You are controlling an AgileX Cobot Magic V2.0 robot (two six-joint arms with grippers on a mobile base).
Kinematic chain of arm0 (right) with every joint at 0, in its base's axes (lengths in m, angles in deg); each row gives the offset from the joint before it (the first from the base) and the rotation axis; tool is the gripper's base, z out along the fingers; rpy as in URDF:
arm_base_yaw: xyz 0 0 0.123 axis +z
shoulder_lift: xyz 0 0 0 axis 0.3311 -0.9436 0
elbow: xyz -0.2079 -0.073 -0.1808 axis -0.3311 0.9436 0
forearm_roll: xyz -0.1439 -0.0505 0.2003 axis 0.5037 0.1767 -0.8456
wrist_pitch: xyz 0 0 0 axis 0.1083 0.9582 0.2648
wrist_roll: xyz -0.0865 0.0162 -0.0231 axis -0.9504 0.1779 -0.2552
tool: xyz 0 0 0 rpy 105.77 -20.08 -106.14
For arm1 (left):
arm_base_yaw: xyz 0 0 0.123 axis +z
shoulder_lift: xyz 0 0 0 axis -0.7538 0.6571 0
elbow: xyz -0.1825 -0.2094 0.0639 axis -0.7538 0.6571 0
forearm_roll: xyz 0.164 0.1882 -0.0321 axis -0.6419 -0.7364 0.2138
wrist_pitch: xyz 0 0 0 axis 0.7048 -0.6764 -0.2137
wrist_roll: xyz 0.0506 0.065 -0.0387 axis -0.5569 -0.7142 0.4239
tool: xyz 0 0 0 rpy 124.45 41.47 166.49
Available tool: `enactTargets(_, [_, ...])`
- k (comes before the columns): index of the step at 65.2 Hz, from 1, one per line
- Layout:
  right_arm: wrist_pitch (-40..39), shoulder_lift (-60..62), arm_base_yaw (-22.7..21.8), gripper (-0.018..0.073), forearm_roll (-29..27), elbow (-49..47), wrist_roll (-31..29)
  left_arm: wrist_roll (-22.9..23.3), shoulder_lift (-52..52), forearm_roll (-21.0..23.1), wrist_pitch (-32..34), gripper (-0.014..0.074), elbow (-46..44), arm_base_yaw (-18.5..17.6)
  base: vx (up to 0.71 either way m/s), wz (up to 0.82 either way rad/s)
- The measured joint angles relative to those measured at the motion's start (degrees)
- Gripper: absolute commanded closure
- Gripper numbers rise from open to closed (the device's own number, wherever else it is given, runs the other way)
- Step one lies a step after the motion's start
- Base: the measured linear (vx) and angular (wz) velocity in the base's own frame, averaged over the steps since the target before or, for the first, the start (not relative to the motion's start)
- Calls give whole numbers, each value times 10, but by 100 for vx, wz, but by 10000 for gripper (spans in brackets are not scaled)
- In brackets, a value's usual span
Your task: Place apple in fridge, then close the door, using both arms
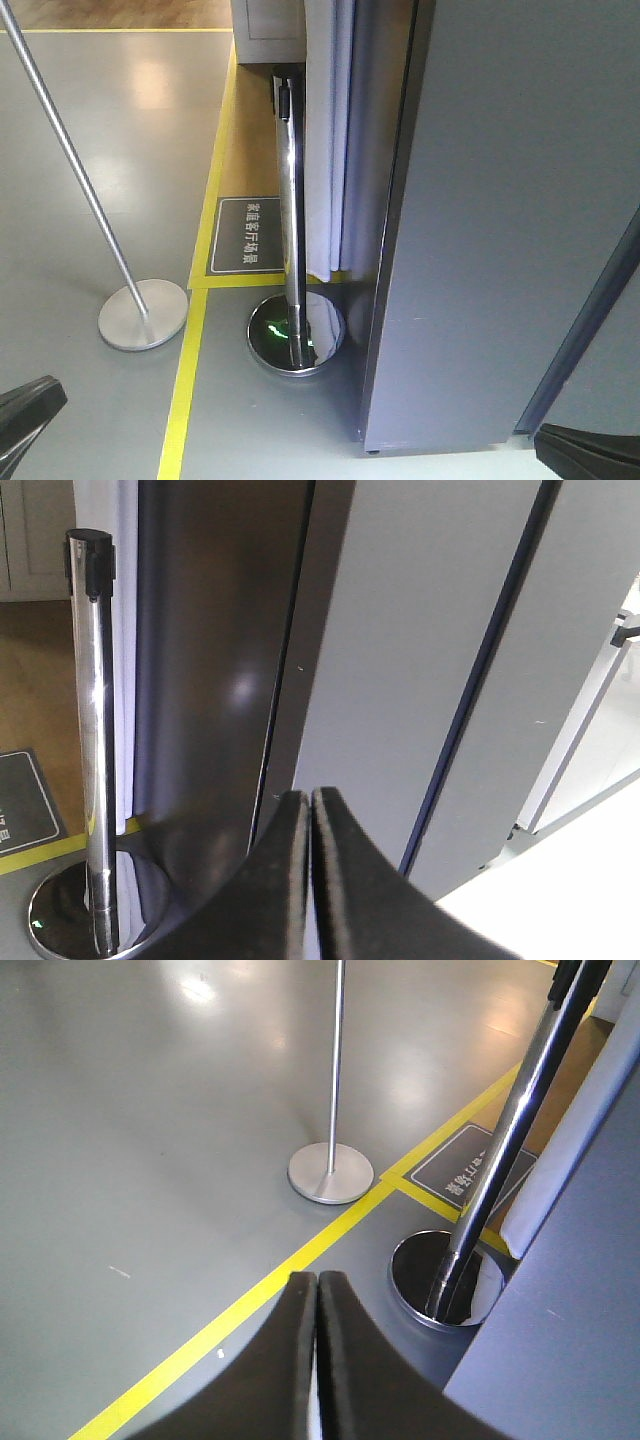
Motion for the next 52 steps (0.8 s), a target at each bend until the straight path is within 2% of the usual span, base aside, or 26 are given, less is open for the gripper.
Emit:
enactTargets(23, [0, 0, 0, 565, 0, 0, 0, 1, 0, 0, 0, 604, 0, 0, 0, 0])
enactTargets(27, [0, 0, 0, 565, 0, 0, 0, 1, 0, 14, 0, 604, 0, 0, 0, 0])
enactTargets(33, [0, 0, 0, 565, 0, 0, 0, 1, 0, 74, -1, 604, 0, 0, 0, 0])
enactTargets(44, [0, 0, 0, 565, 0, 0, 0, -8, 0, 219, -13, 604, 0, 0, 0, 0])
enactTargets(46, [0, 0, 0, 565, 0, 0, 0, -22, 0, 248, -18, 604, 1, 0, 0, 0])
enactTargets(49, [0, 0, 0, 565, 0, 0, 0, -67, 0, 289, -28, 604, 7, 0, 0, 0])
enactTargets(51, [0, 0, 0, 565, 0, 0, 0, -105, 0, 314, -37, 604, 11, 0, 0, 0])
enactTargets(52, [0, 0, 0, 565, 0, 0, 0, -138, 0, 334, -42, 604, 15, 0, 0, 0])
